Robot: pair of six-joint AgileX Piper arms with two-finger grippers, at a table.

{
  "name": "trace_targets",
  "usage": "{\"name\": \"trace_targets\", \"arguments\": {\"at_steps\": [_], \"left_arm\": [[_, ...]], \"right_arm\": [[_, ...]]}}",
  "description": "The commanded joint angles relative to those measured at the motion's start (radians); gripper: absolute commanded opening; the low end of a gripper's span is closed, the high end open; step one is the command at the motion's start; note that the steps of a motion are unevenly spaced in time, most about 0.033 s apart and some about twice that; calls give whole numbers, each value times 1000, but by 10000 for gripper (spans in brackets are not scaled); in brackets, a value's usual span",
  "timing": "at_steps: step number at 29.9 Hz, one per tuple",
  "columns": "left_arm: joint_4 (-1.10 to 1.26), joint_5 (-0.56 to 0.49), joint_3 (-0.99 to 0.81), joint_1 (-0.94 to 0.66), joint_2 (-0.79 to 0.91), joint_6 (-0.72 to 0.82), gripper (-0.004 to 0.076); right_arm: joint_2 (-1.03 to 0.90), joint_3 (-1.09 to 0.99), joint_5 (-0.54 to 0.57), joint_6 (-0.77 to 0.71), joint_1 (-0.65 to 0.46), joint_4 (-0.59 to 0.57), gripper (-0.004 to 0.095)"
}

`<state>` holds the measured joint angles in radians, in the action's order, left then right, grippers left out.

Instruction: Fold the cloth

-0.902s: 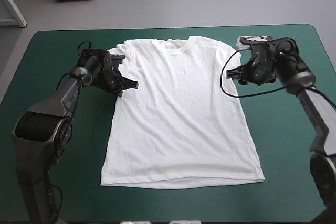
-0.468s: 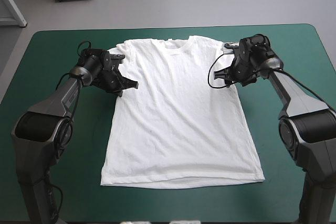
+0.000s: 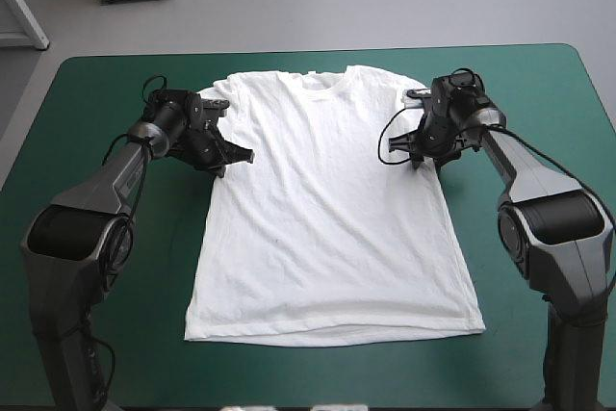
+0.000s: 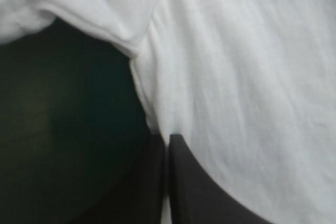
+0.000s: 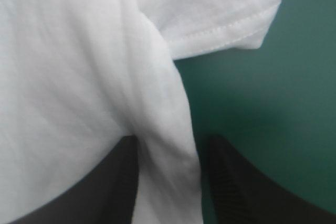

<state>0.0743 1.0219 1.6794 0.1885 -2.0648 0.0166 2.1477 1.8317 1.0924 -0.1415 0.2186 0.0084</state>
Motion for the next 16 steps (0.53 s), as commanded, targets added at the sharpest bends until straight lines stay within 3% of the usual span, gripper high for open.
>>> {"name": "trace_targets", "arguments": {"at_steps": [1, 2, 16], "left_arm": [[39, -16, 14, 9, 29, -2, -10], [39, -16, 15, 9, 31, -2, -10], [44, -3, 106, 9, 128, -5, -10]], "right_arm": [[-17, 7, -12, 11, 3, 72, 100], [-17, 7, -8, 14, 3, 72, -22], [-186, 7, -32, 19, 1, -52, -17]]}}
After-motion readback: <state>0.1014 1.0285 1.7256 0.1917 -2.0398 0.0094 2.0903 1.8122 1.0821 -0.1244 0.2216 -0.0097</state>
